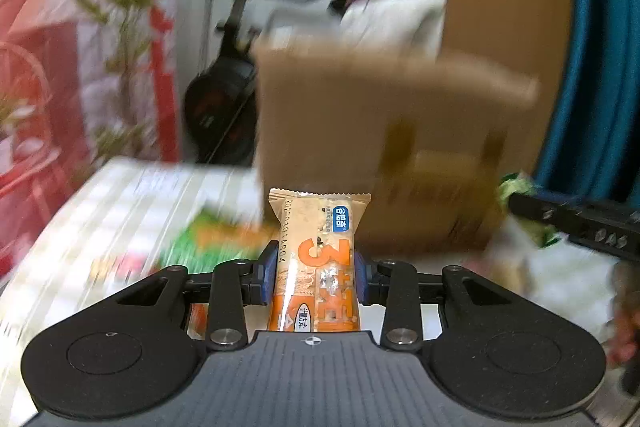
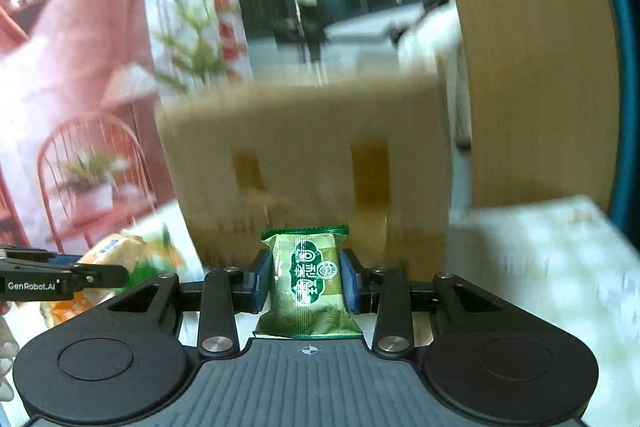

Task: Organize snacks
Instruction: 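Carry both packets over the box and open both grippers inside, then grasp the green corn snack bag with the left gripper while the right gripper reaches the cracker packet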

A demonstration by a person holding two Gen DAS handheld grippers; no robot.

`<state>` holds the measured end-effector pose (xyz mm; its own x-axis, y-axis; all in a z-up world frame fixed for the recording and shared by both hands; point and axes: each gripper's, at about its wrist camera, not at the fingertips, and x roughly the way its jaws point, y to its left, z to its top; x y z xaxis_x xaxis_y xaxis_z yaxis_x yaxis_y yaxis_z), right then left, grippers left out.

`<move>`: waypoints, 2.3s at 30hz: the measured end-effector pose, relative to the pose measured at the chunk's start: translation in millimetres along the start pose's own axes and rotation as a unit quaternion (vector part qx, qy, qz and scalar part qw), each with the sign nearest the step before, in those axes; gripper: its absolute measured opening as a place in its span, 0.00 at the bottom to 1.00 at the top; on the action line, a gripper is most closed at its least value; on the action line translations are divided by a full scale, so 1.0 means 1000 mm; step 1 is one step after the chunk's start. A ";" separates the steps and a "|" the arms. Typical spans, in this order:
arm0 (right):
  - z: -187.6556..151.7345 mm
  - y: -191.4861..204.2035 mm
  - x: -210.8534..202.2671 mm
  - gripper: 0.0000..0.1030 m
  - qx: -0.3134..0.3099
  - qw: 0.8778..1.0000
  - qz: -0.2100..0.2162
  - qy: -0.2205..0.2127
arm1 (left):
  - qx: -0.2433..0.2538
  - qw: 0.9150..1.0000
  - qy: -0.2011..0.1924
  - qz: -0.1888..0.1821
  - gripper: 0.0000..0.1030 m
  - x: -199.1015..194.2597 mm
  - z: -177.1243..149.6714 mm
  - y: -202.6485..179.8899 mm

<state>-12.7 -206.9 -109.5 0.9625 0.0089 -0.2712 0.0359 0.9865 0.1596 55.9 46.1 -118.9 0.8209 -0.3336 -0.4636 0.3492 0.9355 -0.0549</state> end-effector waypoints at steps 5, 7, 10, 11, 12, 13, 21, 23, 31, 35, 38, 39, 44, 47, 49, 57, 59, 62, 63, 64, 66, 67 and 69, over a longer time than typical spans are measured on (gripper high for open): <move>0.064 -0.004 -0.001 0.32 -0.001 0.997 0.022 -0.069 | 0.025 0.997 -0.074 -0.021 0.38 -0.007 0.063 -0.012; 0.086 -0.008 0.008 0.32 -0.010 0.997 0.016 -0.077 | 0.031 0.995 -0.092 -0.025 0.38 0.001 0.086 -0.018; 0.113 -0.015 0.029 0.32 -0.032 0.997 -0.007 -0.074 | 0.048 0.993 -0.103 -0.012 0.38 0.026 0.118 -0.030; 0.119 -0.016 0.038 0.32 -0.035 0.997 -0.014 -0.070 | 0.050 0.994 -0.100 -0.007 0.38 0.037 0.126 -0.033; 0.126 -0.020 0.047 0.32 -0.035 0.997 -0.022 -0.062 | 0.051 0.994 -0.095 -0.004 0.38 0.047 0.134 -0.035; 0.131 -0.021 0.056 0.32 -0.032 0.997 -0.030 -0.056 | 0.056 0.995 -0.087 0.002 0.38 0.060 0.143 -0.037; 0.125 -0.042 0.102 0.35 0.009 0.997 -0.074 0.000 | 0.048 0.998 -0.031 0.021 0.42 0.121 0.164 -0.029; 0.118 -0.043 0.096 0.48 0.009 0.998 -0.064 -0.014 | 0.055 0.998 -0.017 0.014 0.60 0.118 0.160 -0.025; 0.101 -0.037 0.057 0.59 0.015 0.998 -0.063 -0.020 | 0.103 0.994 -0.020 0.006 0.76 0.069 0.138 -0.001; 0.086 -0.030 0.028 0.64 0.035 0.997 -0.062 -0.036 | 0.121 0.993 -0.009 -0.002 0.76 0.042 0.117 0.021; 0.074 -0.024 0.015 0.66 0.059 0.995 -0.066 -0.043 | 0.122 0.993 0.004 -0.001 0.76 0.026 0.098 0.041; 0.068 -0.022 0.011 0.66 0.069 0.994 -0.069 -0.044 | 0.115 0.993 0.010 0.004 0.76 0.022 0.093 0.047; 0.037 -0.015 0.007 0.67 0.098 0.992 -0.080 -0.026 | 0.066 0.997 0.041 -0.004 0.75 0.015 0.065 0.083; 0.019 -0.011 0.015 0.67 0.098 0.991 -0.090 0.012 | 0.042 0.998 0.055 -0.010 0.74 0.023 0.052 0.094; 0.010 -0.007 0.016 0.67 0.090 0.992 -0.091 0.021 | 0.046 0.997 0.055 -0.024 0.75 0.026 0.041 0.095; -0.017 -0.002 0.017 0.67 0.089 0.989 -0.104 0.050 | 0.033 0.992 0.100 -0.070 0.75 0.063 -0.002 0.093; -0.020 -0.006 0.016 0.67 0.096 0.988 -0.108 0.053 | 0.034 0.992 0.102 -0.072 0.76 0.070 -0.005 0.091; -0.024 -0.013 0.015 0.67 0.106 0.986 -0.114 0.058 | 0.033 0.991 0.107 -0.076 0.82 0.080 -0.008 0.091; -0.026 -0.015 0.015 0.67 0.109 0.986 -0.116 0.059 | 0.032 0.990 0.110 -0.078 0.82 0.084 -0.009 0.090; -0.028 -0.016 0.015 0.67 0.113 0.985 -0.116 0.060 | 0.032 0.990 0.114 -0.082 0.82 0.088 -0.011 0.090; -0.031 -0.019 0.015 0.67 0.119 0.984 -0.118 0.063 | 0.041 0.988 0.127 -0.080 0.82 0.098 -0.015 0.088; -0.030 -0.022 0.015 0.67 0.121 0.984 -0.117 0.065 | 0.049 0.987 0.133 -0.072 0.82 0.101 -0.017 0.086; -0.033 -0.025 0.015 0.67 0.126 0.983 -0.117 0.068 | 0.061 0.987 0.139 -0.059 0.78 0.105 -0.022 0.085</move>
<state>-7.7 -225.6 -149.2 0.8756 -0.1749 -0.4503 0.3341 0.8925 0.3031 161.7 93.1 -191.2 0.6212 -0.3789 -0.6859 0.5010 0.8651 -0.0242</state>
